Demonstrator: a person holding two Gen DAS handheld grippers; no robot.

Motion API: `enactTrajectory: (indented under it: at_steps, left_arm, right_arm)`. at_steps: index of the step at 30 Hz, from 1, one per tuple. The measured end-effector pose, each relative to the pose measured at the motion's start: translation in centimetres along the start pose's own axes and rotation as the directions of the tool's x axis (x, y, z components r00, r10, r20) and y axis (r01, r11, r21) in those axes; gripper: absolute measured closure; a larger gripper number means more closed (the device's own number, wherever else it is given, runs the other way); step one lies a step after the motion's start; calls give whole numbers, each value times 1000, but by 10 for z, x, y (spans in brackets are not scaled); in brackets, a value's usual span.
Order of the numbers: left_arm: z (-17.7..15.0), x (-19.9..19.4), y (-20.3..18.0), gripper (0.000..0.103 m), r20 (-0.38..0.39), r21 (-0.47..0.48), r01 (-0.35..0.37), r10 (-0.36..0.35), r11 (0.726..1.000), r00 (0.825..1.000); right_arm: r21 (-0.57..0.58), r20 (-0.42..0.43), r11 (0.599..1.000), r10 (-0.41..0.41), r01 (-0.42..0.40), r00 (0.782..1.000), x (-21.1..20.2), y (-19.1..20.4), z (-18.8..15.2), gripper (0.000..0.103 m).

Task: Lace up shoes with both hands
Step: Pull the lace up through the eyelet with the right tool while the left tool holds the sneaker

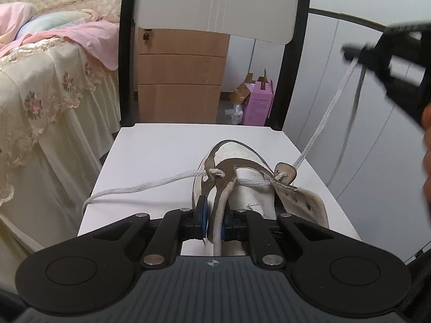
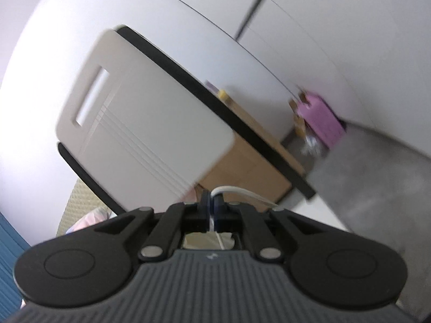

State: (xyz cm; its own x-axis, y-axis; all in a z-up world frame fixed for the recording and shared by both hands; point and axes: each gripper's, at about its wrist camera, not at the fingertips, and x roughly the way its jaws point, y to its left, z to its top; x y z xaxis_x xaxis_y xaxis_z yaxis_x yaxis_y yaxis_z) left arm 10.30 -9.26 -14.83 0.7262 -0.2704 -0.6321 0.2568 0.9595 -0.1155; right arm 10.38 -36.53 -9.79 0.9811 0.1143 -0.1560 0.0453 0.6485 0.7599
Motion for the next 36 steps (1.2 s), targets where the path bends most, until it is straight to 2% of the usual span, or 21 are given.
enactTrajectory:
  at_steps: [5, 11, 14, 22, 24, 28, 32, 36]
  left_arm:
    - [0, 6, 5, 91, 12, -9, 0, 1, 1000, 1000]
    - [-2, 13, 9, 91, -6, -22, -7, 6, 1000, 1000]
    - [-3, 13, 6, 91, 1, -1, -7, 7, 1000, 1000]
    - [1, 16, 10, 91, -26, -50, 9, -11, 999, 1000]
    - [1, 17, 9, 91, -23, -29, 5, -5, 1000, 1000]
    - [-2, 19, 5, 92, -14, 13, -3, 3, 1000, 1000]
    - [-2, 21, 7, 93, -19, 4, -6, 6, 1000, 1000]
    - [-3, 22, 5, 93, -21, 22, -10, 10, 1000, 1000]
  right_arm:
    - [-103, 24, 994, 46, -43, 999, -6, 33, 31, 100]
    - [-210, 58, 977, 48, -35, 997, -12, 76, 59, 100]
    - [-228, 76, 973, 46, -27, 996, -12, 96, 76, 100]
    - [-319, 131, 948, 56, -12, 990, -21, 146, 116, 100]
    - [-340, 146, 940, 65, -12, 987, -25, 158, 127, 100]
    - [-352, 182, 936, 93, -23, 979, -35, 180, 149, 100]
    - [-366, 213, 930, 119, -34, 970, -45, 203, 171, 100]
    - [-419, 272, 907, 161, -33, 949, -59, 233, 188, 100]
